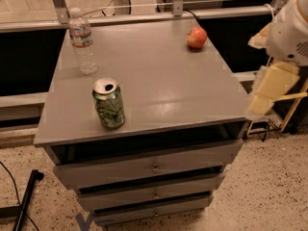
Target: Knock green can over
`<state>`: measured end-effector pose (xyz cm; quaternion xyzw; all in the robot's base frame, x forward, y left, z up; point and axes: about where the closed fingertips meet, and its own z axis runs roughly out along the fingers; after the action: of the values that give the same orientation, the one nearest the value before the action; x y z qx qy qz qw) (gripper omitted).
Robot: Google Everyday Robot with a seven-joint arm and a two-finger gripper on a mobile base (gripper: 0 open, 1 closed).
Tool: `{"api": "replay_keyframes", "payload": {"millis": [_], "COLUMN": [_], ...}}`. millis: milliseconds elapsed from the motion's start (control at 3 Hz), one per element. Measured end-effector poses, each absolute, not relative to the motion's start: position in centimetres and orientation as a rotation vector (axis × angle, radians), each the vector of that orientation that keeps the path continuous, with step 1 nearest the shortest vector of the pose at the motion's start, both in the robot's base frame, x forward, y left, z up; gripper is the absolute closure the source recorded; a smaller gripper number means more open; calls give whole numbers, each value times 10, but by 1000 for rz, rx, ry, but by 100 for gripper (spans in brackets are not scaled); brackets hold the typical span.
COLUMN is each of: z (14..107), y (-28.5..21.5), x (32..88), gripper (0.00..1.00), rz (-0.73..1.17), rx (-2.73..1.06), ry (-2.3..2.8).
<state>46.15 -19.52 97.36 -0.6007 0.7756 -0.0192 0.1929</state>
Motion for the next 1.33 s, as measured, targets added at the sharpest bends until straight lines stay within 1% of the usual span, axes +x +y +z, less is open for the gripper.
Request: {"api": "replay_keyframes", "payload": {"millis": [667,1000,1333], "z": [959,948,949], "y": [-28,-10,-10], "x": [608,632,631], "gripper": [0,0,0], "rz": [280,327,326], "rx": [-1561,-1535,-1536], "ry": [1867,1840,1840]}}
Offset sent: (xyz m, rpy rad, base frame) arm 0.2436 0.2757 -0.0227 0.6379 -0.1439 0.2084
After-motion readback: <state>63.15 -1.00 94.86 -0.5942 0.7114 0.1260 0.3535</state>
